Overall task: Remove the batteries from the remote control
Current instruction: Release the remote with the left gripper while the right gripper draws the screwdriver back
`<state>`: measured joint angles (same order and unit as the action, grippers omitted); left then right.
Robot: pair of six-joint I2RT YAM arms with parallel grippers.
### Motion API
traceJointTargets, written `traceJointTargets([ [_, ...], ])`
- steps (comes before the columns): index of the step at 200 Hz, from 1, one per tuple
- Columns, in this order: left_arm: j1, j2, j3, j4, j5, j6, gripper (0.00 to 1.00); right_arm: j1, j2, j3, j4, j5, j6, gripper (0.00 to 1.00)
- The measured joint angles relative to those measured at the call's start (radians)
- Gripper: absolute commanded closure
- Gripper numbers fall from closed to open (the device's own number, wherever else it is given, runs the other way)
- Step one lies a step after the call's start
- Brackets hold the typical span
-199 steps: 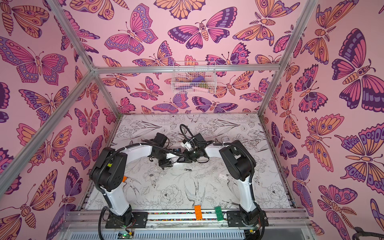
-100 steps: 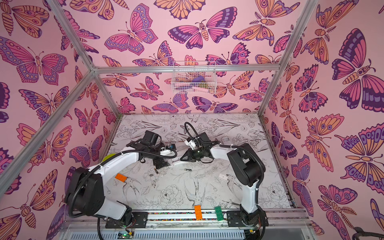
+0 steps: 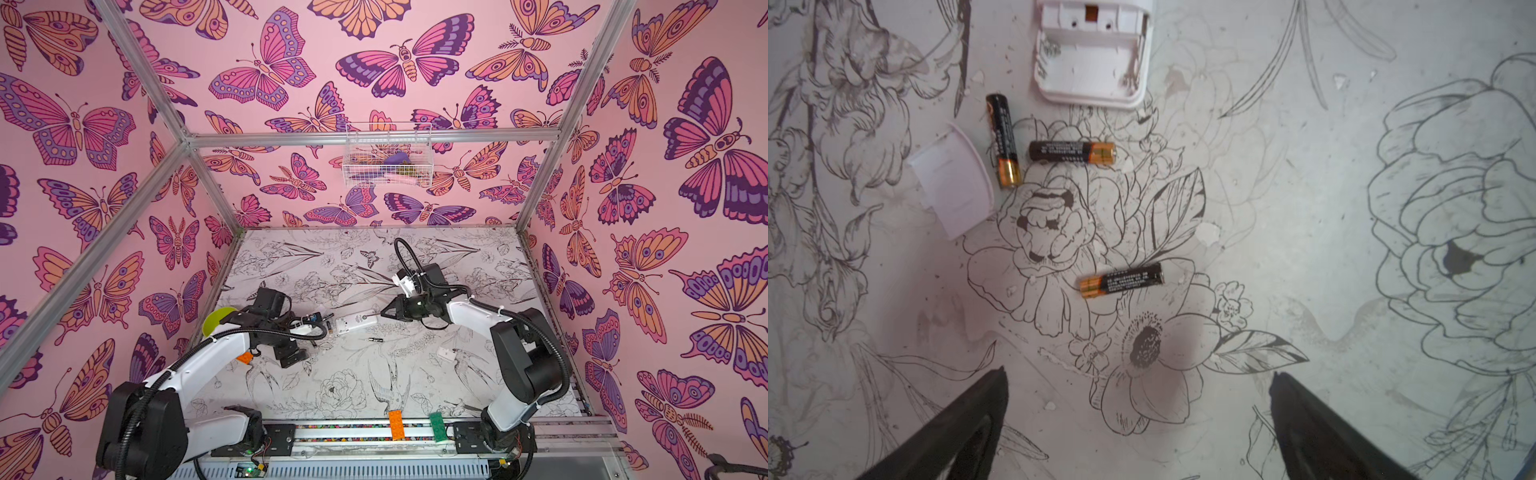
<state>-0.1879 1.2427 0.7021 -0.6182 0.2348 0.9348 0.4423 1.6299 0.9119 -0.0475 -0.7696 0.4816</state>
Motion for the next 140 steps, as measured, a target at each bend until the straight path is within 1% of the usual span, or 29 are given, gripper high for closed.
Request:
traceJointTargets([
  [24,0.012,0.007,-0.02,0.025,0.0,-0.003,0.0,-0.017,-0.033,-0.033,-0.004,0.039,-0.023,1.0],
  [30,0.013,0.01,-0.02,0.032,0.0,-0.006,0.0,-0.019,-0.042,-0.045,-0.004,0.055,-0.029,0.98],
  [37,0.014,0.01,-0.02,0.042,-0.001,-0.013,0.0,-0.023,-0.057,-0.062,-0.001,0.079,-0.034,0.97],
  [75,0.053,0.004,-0.02,0.115,-0.017,-0.077,0.0,-0.024,-0.127,-0.154,0.022,0.22,-0.054,0.96],
  [96,0.095,-0.023,-0.02,0.156,-0.029,-0.148,0.0,-0.024,-0.148,-0.197,0.055,0.301,-0.069,0.96],
  [140,0.17,-0.047,-0.004,0.238,-0.022,-0.361,0.0,-0.024,-0.156,-0.271,0.159,0.436,-0.069,0.95],
])
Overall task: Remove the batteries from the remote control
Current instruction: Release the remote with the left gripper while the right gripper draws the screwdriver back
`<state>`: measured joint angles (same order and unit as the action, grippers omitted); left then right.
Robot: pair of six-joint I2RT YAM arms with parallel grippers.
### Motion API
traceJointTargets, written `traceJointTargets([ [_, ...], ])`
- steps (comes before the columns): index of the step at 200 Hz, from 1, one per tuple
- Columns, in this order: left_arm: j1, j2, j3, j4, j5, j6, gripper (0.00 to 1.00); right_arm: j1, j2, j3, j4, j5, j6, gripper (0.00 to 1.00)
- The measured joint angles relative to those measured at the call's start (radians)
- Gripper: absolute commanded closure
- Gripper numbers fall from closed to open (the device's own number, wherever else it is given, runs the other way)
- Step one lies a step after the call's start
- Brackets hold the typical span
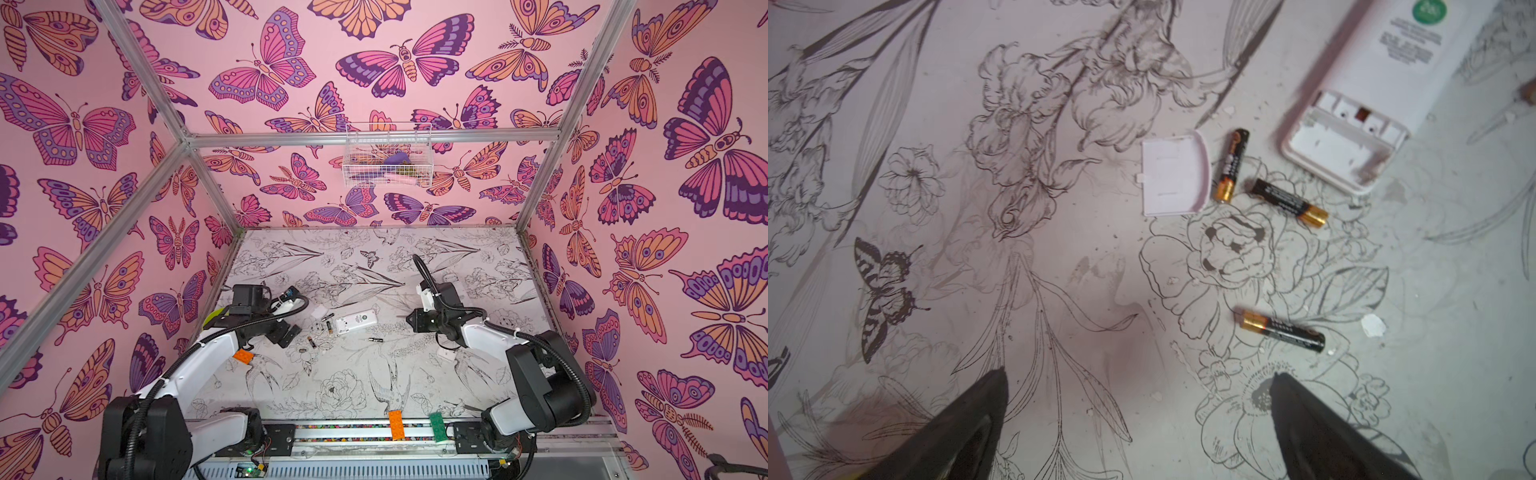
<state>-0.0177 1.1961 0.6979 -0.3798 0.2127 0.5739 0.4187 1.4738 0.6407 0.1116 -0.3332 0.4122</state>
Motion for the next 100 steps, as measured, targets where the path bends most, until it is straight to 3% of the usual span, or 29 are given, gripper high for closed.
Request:
traceJointTargets([
  [100,0.06,-0.085,-0.005,0.134,0.041,-0.335,0.0,0.0,0.054,-0.064,0.25,0.203,0.04,0.91],
])
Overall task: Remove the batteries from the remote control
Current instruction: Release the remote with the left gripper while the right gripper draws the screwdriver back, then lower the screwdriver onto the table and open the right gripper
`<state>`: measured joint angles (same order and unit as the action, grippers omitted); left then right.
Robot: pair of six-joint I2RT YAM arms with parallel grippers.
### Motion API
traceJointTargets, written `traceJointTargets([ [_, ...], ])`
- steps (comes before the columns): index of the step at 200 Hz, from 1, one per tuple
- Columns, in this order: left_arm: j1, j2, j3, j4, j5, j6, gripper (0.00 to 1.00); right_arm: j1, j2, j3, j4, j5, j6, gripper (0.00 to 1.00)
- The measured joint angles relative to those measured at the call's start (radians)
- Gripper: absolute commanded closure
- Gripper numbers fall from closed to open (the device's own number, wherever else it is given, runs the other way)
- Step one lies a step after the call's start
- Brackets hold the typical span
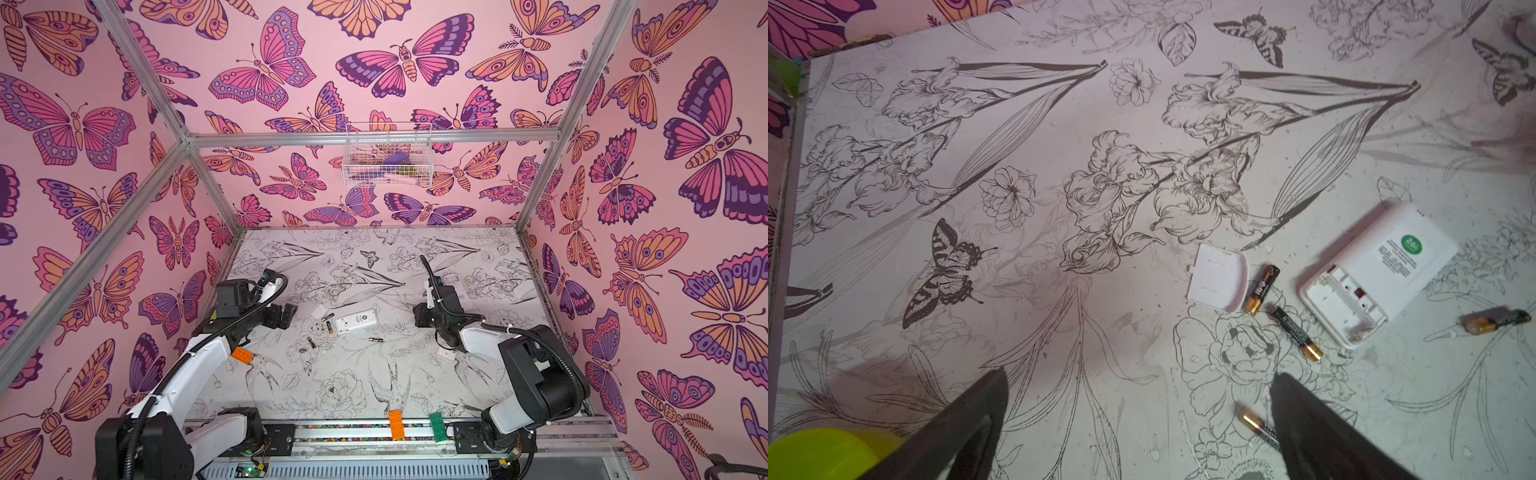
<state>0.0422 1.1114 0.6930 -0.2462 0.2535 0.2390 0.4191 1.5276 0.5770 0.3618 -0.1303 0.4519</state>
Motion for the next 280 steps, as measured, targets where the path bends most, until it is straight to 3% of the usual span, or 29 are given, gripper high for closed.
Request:
traceJointTargets([
  [91,0.006,0.003,-0.006,0.042,0.002,-0.095,0.0,0.028,0.095,-0.002,0.133,0.092,-0.008,0.8],
  [206,0.011,0.003,-0.006,0.043,0.0,-0.103,0.0,0.08,0.186,-0.001,0.174,0.122,-0.051,0.76],
  [280,0.012,0.003,-0.006,0.041,0.0,-0.102,0.0,0.081,0.134,-0.002,0.089,0.139,-0.094,0.66],
])
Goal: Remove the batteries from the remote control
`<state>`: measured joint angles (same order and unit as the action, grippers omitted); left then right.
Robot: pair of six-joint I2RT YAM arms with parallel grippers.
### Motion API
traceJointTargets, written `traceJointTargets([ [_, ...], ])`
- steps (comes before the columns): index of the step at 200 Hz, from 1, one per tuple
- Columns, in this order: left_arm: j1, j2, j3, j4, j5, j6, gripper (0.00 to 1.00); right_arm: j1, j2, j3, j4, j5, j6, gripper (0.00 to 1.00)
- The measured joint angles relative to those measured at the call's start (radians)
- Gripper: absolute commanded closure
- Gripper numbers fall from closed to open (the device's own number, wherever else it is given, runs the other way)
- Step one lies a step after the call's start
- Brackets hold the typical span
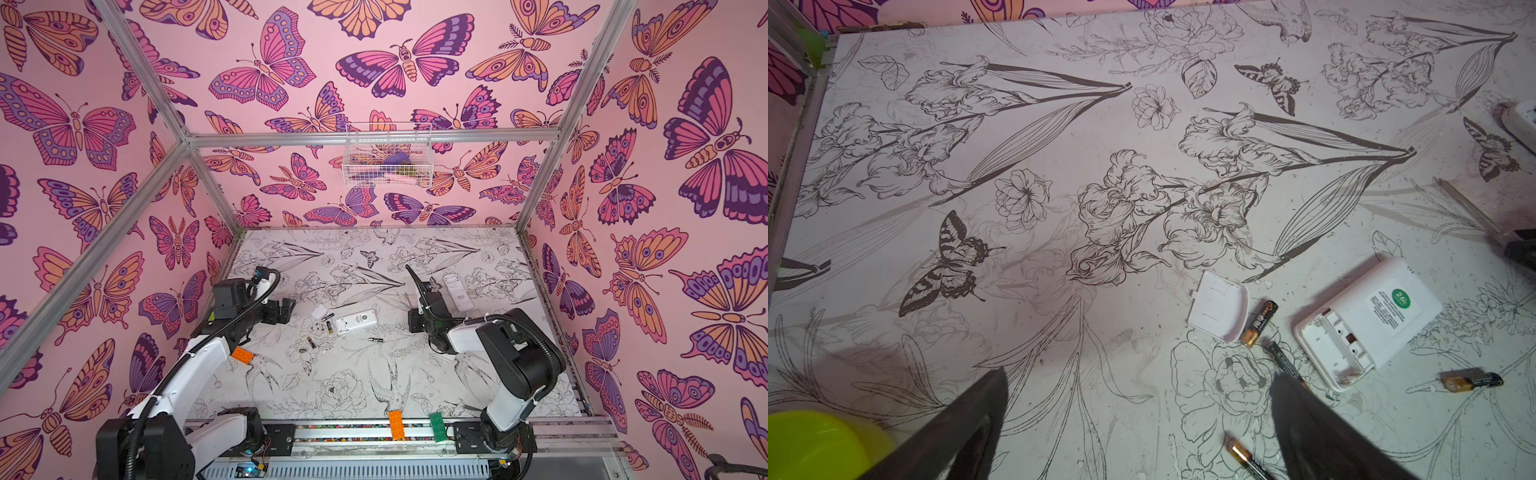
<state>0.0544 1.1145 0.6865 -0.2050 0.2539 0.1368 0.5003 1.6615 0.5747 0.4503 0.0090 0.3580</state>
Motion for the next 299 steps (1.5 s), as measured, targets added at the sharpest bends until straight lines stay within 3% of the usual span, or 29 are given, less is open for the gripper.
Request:
traceJointTargets([
  [44,0.003,-0.004,0.0,0.0,0.0,0.004,0.0,0.0,-0.178,-0.012,-0.109,0.032,-0.028,0.62],
  [82,0.003,-0.004,0.0,0.002,0.0,0.013,0.0,0.0,-0.401,-0.014,-0.2,0.138,-0.066,0.55],
  [147,-0.002,0.002,0.0,0.037,0.041,0.038,0.0,-0.003,-0.729,-0.062,-0.359,0.299,-0.16,0.17],
  [165,-0.003,0.012,-0.004,0.066,0.063,0.042,0.0,-0.017,-0.791,-0.077,-0.383,0.33,-0.182,0.0],
  [238,-0.005,0.096,-0.163,0.378,0.196,0.061,0.0,-0.12,-0.883,-0.187,-0.382,0.414,-0.206,0.01],
  [299,-0.007,0.253,-0.24,0.663,0.207,0.016,0.0,-0.195,-0.859,-0.259,-0.275,0.416,-0.267,0.01],
])
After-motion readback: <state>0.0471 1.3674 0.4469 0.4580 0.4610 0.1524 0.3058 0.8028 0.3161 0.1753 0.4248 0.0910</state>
